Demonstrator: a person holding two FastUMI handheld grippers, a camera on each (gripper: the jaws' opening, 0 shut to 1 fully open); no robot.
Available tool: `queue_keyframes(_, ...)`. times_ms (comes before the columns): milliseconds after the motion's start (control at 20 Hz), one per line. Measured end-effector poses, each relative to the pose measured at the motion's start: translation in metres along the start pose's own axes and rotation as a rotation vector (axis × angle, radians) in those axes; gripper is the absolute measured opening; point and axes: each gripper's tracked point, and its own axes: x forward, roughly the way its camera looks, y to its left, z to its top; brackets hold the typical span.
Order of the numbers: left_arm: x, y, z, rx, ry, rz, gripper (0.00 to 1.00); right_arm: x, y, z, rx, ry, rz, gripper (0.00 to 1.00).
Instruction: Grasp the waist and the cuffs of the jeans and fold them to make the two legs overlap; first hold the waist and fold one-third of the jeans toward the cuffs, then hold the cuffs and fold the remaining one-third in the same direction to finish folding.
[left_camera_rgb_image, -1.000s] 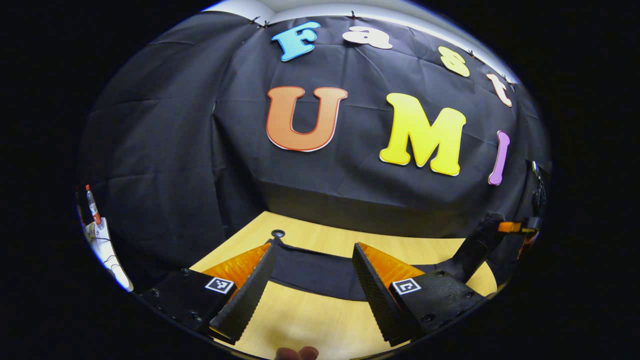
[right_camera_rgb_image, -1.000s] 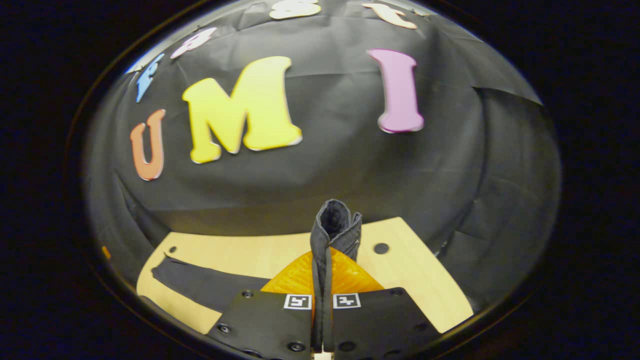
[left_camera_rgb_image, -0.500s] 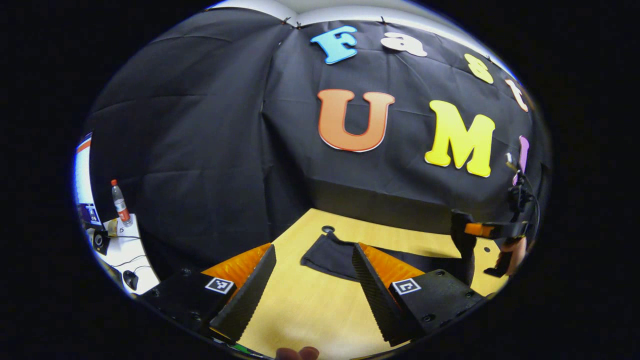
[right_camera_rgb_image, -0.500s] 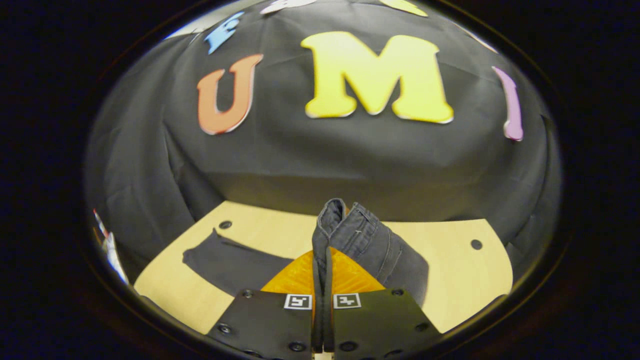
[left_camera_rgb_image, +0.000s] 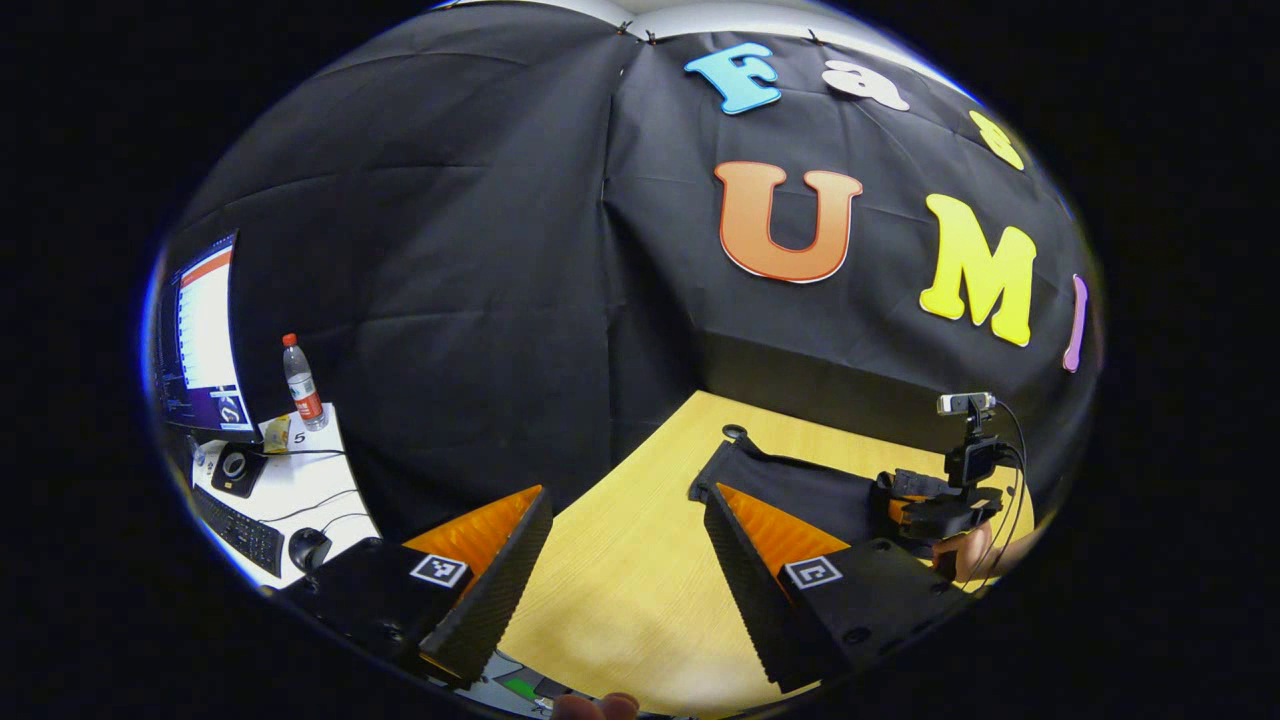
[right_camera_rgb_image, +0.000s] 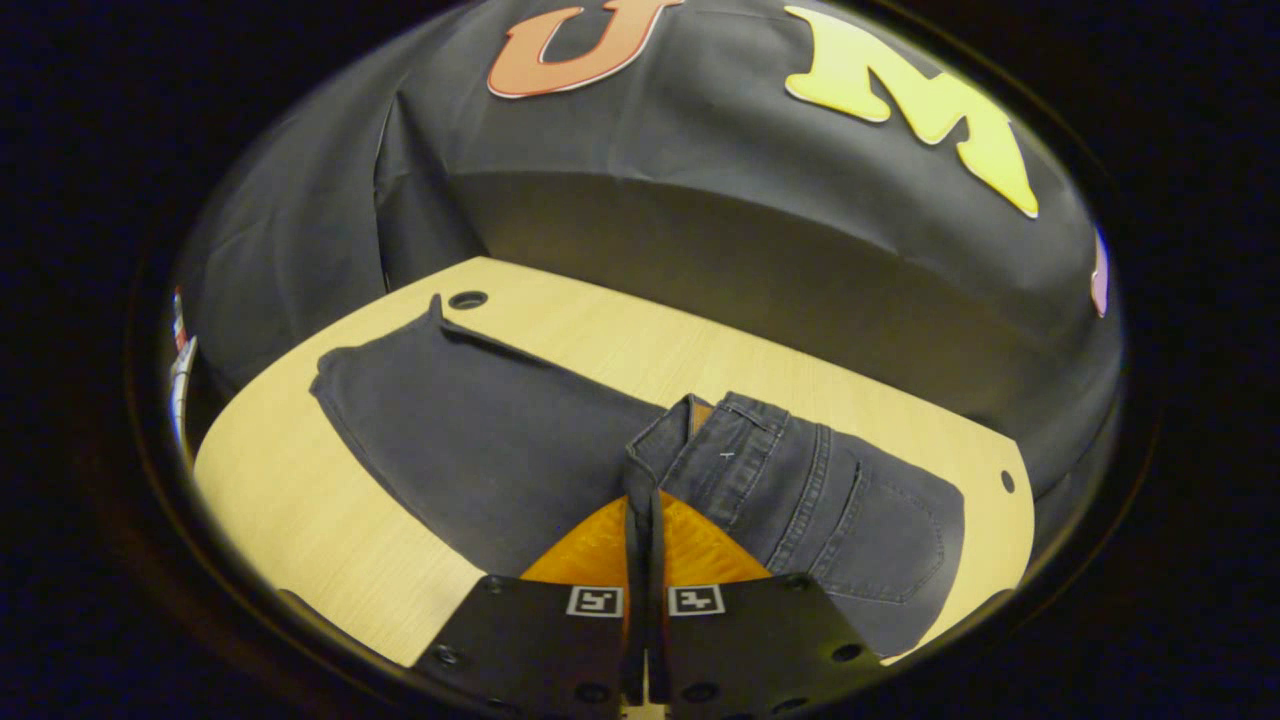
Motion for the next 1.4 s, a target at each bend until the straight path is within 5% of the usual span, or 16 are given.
queue_keyframes(200, 0.008, -0.001, -0.006, -0.022, 0.025, -0.010, 0.99, -0.008, 0.026, -0.001, 0.001, 0.009, 0.119, 0.24)
queue_keyframes(400, 0.020, -0.016, -0.008, -0.079, 0.039, -0.088, 0.99, -0.040, 0.030, 0.016, 0.009, -0.039, 0.163, 0.85)
queue_keyframes(450, 0.025, -0.020, -0.012, -0.093, 0.052, -0.110, 0.99, -0.054, 0.026, 0.026, 0.021, -0.068, 0.168, 0.92)
queue_keyframes(800, 0.076, -0.048, -0.035, -0.276, 0.133, -0.247, 0.99, -0.182, -0.021, 0.075, 0.014, -0.222, 0.181, 0.94)
queue_keyframes(1200, 0.170, -0.100, -0.102, -0.896, 0.392, -0.342, 0.99, -0.259, -0.120, 0.034, 0.091, -0.138, 0.080, 0.94)
queue_keyframes(1400, 0.203, -0.100, -0.112, -1.029, 0.436, -0.346, 0.99, -0.277, -0.165, 0.007, 0.128, -0.091, -0.006, 0.96)
